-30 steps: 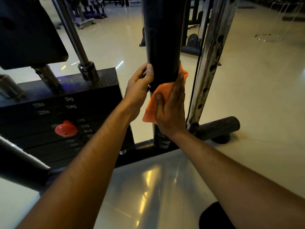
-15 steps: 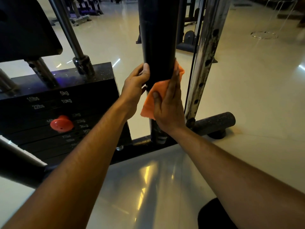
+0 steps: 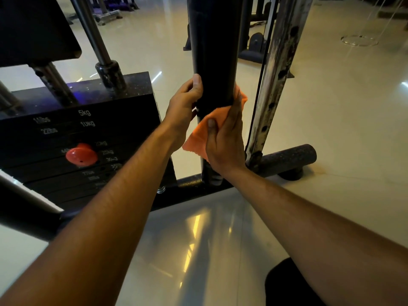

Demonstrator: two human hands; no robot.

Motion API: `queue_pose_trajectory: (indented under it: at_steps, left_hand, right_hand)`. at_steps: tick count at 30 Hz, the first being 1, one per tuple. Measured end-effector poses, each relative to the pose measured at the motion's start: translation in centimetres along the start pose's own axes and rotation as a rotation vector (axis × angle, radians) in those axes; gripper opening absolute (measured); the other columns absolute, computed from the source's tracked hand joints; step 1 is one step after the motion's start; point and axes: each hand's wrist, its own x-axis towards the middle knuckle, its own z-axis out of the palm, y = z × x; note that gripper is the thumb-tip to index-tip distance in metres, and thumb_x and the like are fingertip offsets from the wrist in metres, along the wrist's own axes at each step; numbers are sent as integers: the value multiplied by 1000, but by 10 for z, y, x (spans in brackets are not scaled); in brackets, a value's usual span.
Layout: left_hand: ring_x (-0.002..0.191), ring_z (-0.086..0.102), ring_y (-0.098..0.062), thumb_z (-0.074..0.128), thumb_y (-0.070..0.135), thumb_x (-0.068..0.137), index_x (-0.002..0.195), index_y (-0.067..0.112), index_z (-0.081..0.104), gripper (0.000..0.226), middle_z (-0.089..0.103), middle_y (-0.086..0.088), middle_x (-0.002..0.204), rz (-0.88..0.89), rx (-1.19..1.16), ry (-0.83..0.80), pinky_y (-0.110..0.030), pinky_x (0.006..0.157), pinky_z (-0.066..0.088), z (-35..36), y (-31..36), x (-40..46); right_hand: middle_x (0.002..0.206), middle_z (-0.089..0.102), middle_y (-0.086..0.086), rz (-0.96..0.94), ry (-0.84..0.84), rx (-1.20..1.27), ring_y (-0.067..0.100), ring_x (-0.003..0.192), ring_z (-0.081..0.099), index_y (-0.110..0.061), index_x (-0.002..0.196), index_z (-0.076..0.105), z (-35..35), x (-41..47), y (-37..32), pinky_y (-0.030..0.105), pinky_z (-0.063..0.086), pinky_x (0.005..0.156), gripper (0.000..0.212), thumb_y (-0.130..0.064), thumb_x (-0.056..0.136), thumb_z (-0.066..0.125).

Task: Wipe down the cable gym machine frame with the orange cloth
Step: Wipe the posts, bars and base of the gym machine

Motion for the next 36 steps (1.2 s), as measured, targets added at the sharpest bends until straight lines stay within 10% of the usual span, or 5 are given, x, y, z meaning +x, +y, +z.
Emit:
queue_pose_trajectory:
  at_steps: [8, 20, 26, 30, 36]
  left_hand:
    - [135, 55, -14, 31, 56, 114, 140, 34, 56, 43, 63, 16, 135, -15, 28, -4, -42, 122, 42, 3, 3, -7]
    - [143, 52, -21, 31, 60, 112, 156, 22, 52, 61, 59, 4, 151, -68, 27, -47, -49, 126, 37, 1, -22, -8]
    - [138, 58, -16, 41, 50, 113, 150, 26, 57, 47, 65, 7, 145, -16, 9, -3, -47, 123, 42, 5, -78, -13]
    - [135, 59, -14, 33, 53, 114, 149, 32, 56, 47, 65, 11, 143, -14, -44, 57, -40, 119, 46, 22, -98, -25]
    - [132, 58, -14, 35, 50, 114, 123, 28, 63, 37, 67, 10, 134, -26, -35, 69, -39, 116, 44, 22, -103, -24]
  right_hand:
    - [181, -9, 10, -41, -213, -144, 38, 157, 36, -21, 166, -29, 2, -33, 37, 50, 37, 121, 111, -61, 106, 55]
    - [181, -7, 13, -144, -281, -175, 44, 149, 46, -19, 166, -27, -13, -17, 49, 54, 53, 105, 105, -67, 103, 42]
    - [181, -11, 0, -112, -228, -111, 32, 165, 14, -33, 168, -19, 9, -54, 90, 66, 32, 127, 90, -72, 105, 32]
    - [180, 9, 9, -145, -114, 34, 39, 160, 33, -29, 169, -9, 17, -38, 81, 67, 40, 122, 87, -71, 107, 34]
    - [180, 2, 22, -266, -164, -364, 44, 166, 4, -5, 170, -6, 33, -90, 139, 65, 16, 132, 95, -53, 111, 52]
